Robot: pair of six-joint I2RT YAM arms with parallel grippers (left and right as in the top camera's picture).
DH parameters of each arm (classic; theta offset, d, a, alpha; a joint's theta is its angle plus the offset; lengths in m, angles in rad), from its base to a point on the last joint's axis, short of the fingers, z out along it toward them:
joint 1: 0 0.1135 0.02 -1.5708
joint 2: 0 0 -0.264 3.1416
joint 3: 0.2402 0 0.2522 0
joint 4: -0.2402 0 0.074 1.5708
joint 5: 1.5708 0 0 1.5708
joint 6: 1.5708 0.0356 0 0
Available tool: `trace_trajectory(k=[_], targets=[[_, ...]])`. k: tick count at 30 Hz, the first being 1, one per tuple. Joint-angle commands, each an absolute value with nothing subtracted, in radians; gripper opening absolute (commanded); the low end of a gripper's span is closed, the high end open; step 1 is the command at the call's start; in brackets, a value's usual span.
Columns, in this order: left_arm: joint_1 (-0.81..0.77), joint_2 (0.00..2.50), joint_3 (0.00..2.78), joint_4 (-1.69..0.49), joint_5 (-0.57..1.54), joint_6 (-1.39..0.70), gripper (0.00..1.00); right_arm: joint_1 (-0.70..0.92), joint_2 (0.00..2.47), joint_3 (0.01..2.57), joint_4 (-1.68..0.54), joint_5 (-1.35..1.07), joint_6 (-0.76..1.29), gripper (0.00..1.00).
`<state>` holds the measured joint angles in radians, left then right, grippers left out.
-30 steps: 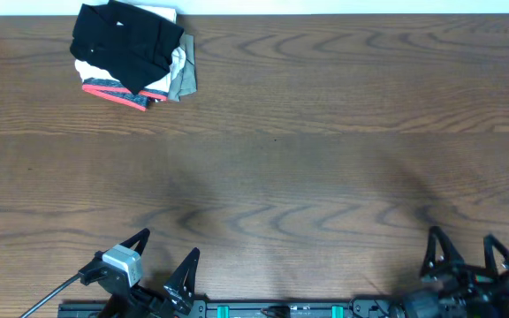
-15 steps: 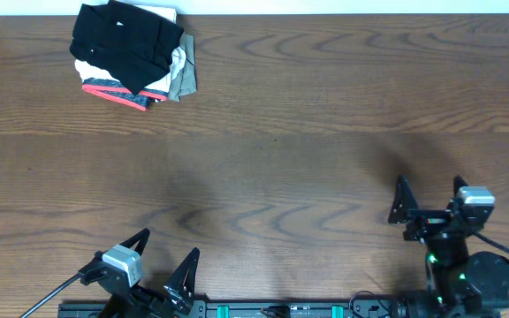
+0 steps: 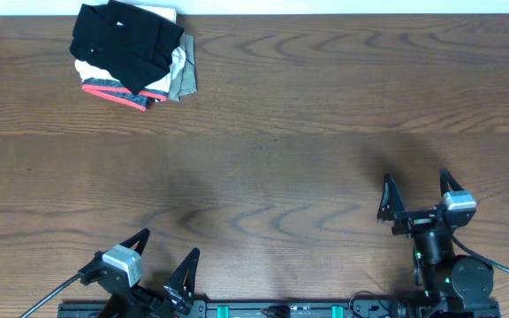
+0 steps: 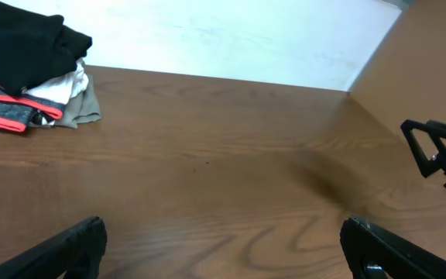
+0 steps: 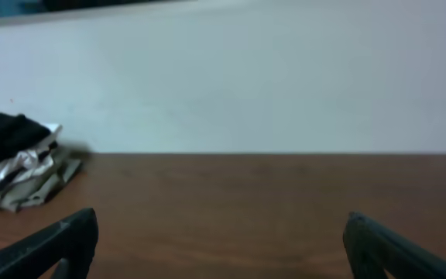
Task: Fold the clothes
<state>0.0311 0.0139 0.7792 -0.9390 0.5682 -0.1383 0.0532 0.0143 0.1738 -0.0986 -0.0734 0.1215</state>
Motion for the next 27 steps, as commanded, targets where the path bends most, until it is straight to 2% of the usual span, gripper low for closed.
trace_trajectory(k=[1,11,14,21,27], targets=[[0.033,0.010,0.781,-0.938,0.564,-0.147,0.98,0.039,0.006,0.141,-0.039,-0.087,0.070,0.99],[0.033,0.010,0.781,-0.938,0.563,-0.147,0.98,0.039,0.006,0.005,0.236,-0.087,0.051,0.99],[0.033,0.010,0.781,-0.938,0.563,-0.147,0.98,0.039,0.006,0.006,0.244,-0.087,0.035,0.99],[0.033,0.010,0.781,-0.938,0.563,-0.147,0.98,0.039,0.006,0.006,0.173,-0.087,-0.022,0.99],[0.033,0.010,0.781,-0.938,0.563,-0.147,0.98,0.039,0.006,0.006,-0.015,-0.086,-0.072,0.99]])
